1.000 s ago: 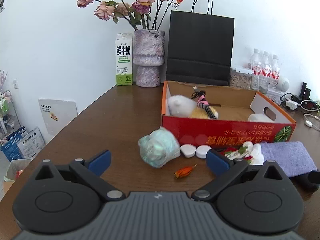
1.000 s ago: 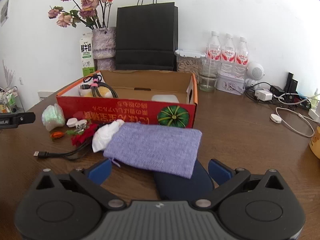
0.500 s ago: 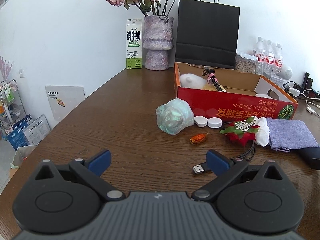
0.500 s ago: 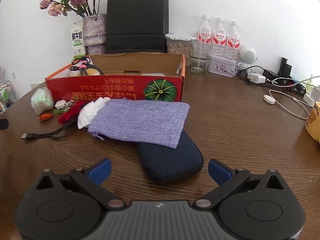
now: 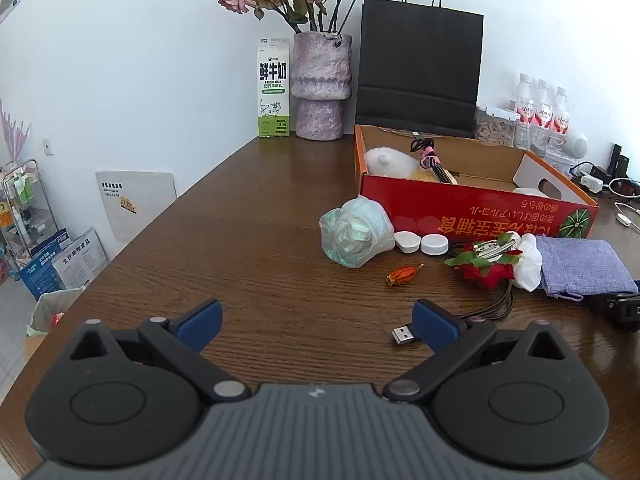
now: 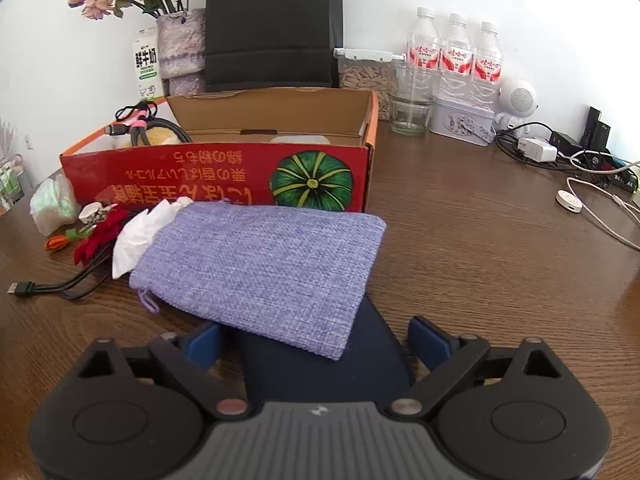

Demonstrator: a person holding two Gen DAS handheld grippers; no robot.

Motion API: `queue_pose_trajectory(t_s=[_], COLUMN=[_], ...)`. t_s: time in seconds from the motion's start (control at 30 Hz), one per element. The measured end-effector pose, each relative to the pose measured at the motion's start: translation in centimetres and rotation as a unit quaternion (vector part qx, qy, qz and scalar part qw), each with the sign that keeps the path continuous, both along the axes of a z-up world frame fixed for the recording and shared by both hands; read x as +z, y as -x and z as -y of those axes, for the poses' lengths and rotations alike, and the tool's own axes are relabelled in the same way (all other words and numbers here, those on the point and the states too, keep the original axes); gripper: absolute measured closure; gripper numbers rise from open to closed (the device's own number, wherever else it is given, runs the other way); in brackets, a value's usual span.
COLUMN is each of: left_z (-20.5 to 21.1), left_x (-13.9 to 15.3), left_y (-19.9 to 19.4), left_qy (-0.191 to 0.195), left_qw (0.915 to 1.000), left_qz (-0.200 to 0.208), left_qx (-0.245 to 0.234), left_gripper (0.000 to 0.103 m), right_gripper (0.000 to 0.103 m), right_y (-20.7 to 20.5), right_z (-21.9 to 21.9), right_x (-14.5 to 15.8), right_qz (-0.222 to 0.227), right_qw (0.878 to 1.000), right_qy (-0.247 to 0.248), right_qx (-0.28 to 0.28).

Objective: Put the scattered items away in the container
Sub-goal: 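Grasp the navy blue zip case with the right gripper, then lift the navy case with right gripper while left gripper grasps the purple cloth bag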

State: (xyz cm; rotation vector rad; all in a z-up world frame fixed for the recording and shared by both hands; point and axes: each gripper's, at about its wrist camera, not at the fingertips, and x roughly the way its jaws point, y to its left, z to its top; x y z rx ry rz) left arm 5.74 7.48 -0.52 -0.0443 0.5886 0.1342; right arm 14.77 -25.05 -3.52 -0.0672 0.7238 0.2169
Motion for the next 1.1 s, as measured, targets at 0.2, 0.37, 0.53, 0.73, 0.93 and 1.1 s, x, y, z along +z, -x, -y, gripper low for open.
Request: queue_pose_trajectory(t_s=[0.2,0.37,0.53,0.73,0.93,1.1], left_z=[0.7,1.1,1.0,1.2,2.3,6.0], left_x=[-0.5,-0.8,-0.9,-1.0,-1.0,-0.6], left_y=[-0.3,-0.2,-0.3,-0.3,-0.6,-1.9], left_qy=[-0.001,-0.005,-0.002,0.0,0.006,-0.018], left_qw=[0.9999,0.9998,0.9998,0.9997,0.9992,0.9947], left_qz=[-0.009,-0.015,-0.016,-0.019,-0.018,-0.012], left_qx=[-0.009,-0.014,-0.011,-0.016,-0.034,-0.1], left_gripper=[0.0,0.0,0.0,0.0,0.0,0.0], right_gripper=[0.028,0.034,0.038,0.04,0.04,0.04], right_y=[1.0,2.5,3.8,4.9,5.2,5.5], right_z=[-0.3,-0.4,0.0,0.0,-1.2,-2.1], right_x=[0.3,0.8,1.3,2.4,2.5,2.2], right_qz=[0.01,0.02,0.02,0.034,0.037,0.038], right_qw=[1.0,1.0,1.0,0.999,0.999,0.999], right_qy=[0.003,-0.004,-0.017,-0.034,-0.031,-0.028], right_qx=[0.006,0.002,0.001,0.007,0.016,0.022])
